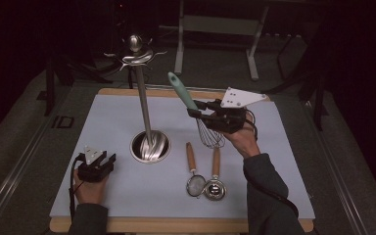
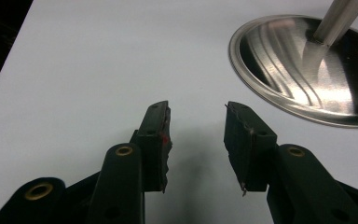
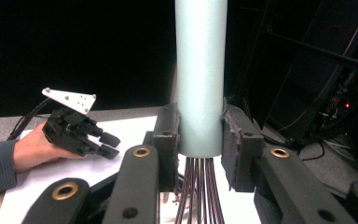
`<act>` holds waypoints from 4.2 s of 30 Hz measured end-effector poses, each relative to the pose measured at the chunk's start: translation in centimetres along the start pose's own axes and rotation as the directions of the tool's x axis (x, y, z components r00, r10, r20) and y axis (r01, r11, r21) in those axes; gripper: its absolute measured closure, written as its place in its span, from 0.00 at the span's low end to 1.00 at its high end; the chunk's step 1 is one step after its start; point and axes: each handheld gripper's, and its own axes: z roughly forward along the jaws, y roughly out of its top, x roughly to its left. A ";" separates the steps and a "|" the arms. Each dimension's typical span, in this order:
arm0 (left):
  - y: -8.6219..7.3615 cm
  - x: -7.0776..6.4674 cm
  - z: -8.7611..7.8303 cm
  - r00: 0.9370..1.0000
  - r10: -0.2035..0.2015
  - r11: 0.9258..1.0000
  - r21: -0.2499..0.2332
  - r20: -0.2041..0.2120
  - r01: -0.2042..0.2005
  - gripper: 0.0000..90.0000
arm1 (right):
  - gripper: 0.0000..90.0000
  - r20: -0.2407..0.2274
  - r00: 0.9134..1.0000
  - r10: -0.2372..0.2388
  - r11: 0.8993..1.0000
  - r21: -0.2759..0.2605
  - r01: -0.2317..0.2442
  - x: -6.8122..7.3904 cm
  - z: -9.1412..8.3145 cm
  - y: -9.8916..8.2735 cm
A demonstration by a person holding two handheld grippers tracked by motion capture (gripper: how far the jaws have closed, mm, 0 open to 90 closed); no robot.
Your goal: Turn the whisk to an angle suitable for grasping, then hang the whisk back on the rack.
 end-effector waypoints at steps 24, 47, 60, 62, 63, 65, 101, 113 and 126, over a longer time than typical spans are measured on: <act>0.0 0.0 0.0 1.000 -0.003 1.000 0.000 0.002 0.003 0.68 | 0.77 -0.042 0.999 -0.002 0.998 -0.070 -0.001 0.3 1.2 2.5; 0.0 0.0 -0.1 1.000 -0.006 1.000 -0.004 0.003 0.006 0.68 | 0.77 -0.062 0.998 0.000 0.999 -0.038 -0.003 1.0 3.8 3.1; 0.0 0.0 0.0 1.000 -0.003 1.000 -0.002 0.004 0.003 0.68 | 0.77 -0.045 0.999 0.006 1.000 -0.006 -0.006 1.3 5.0 3.1; 0.0 0.0 0.0 1.000 -0.003 1.000 -0.004 0.004 0.003 0.68 | 0.76 -0.044 0.999 0.003 1.000 0.000 -0.003 1.4 5.2 3.1; 0.0 0.0 0.0 1.000 -0.003 1.000 -0.004 0.004 0.003 0.68 | 0.76 -0.045 0.999 0.008 1.000 -0.001 -0.008 1.5 5.3 3.0; 0.0 0.0 0.0 1.000 -0.003 1.000 -0.004 0.004 0.003 0.68 | 0.76 -0.044 0.999 0.005 1.000 0.002 -0.005 1.5 5.4 3.1; 0.0 0.0 -0.1 1.000 -0.002 1.000 -0.009 0.003 0.002 0.68 | 0.69 0.009 0.999 0.039 0.997 0.062 -0.039 0.7 2.8 0.5; -0.1 0.0 -0.1 1.000 -0.001 1.000 -0.014 0.005 0.001 0.69 | 0.67 0.081 0.995 0.053 0.991 0.118 -0.062 -0.3 0.2 -1.8; 0.3 0.1 -1.7 0.997 -0.042 0.988 -0.147 0.067 0.052 0.87 | 0.64 0.165 0.982 0.088 0.972 0.200 -0.120 -0.9 -1.7 -5.4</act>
